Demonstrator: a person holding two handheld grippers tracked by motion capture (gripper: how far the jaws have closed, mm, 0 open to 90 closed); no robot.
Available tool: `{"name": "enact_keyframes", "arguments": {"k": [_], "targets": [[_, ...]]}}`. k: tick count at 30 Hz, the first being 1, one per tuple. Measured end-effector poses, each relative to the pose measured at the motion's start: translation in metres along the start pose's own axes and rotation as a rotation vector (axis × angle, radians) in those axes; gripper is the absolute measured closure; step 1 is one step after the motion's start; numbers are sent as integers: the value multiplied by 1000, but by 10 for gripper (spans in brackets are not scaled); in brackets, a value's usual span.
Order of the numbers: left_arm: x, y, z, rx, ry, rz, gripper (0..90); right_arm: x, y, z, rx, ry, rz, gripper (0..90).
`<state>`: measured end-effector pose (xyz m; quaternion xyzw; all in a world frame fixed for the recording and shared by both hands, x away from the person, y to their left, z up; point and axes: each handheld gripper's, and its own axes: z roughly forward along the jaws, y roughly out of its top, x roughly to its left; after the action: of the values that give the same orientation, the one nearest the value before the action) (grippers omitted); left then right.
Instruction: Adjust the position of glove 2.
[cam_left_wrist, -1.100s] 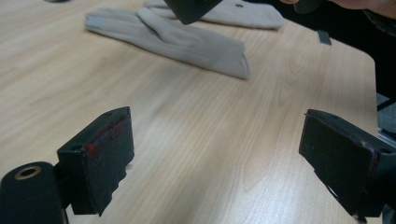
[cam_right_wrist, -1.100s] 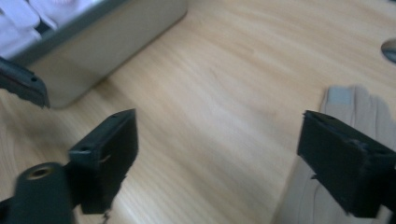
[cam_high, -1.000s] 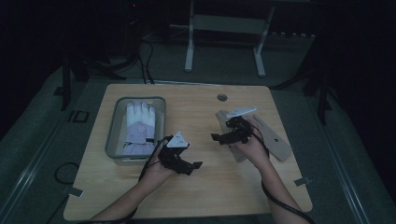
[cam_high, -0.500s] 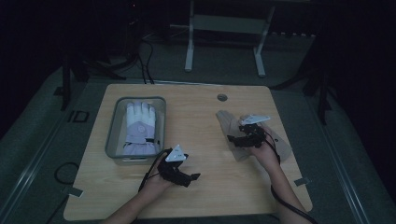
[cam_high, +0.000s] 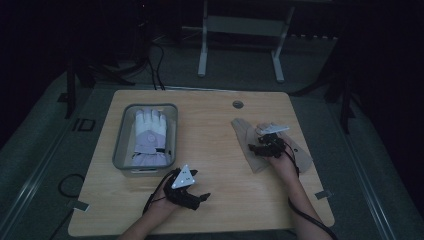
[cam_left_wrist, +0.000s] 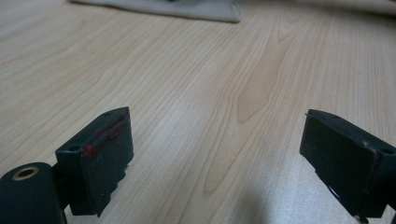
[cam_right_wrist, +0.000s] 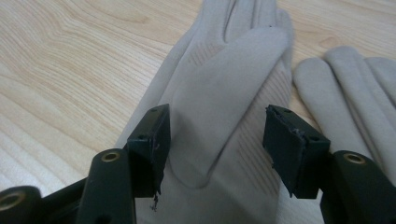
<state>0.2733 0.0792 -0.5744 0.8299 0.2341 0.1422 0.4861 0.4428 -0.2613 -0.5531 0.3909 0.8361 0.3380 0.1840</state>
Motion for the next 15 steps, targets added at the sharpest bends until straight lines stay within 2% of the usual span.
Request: {"name": "enact_keyframes", "arguments": {"k": [4, 7, 10, 12, 13, 15], "targets": [[0, -2, -2, -19, -3, -8, 97, -4, 1, 5, 4, 13, -8, 457], [2, -2, -2, -32, -6, -24, 96, -3, 3, 5, 28, -5, -21, 523], [3, -3, -1, -32, 0, -31, 95, 1, 6, 5, 46, -2, -17, 713], [3, -3, -1, -29, 4, -31, 94, 5, 9, 4, 69, -18, 4, 784], [3, -3, -1, -31, 5, -32, 94, 8, 12, 4, 83, -29, 29, 796], [3, -3, -2, -33, 12, -38, 93, 12, 15, 3, 77, -24, 73, 807]]}}
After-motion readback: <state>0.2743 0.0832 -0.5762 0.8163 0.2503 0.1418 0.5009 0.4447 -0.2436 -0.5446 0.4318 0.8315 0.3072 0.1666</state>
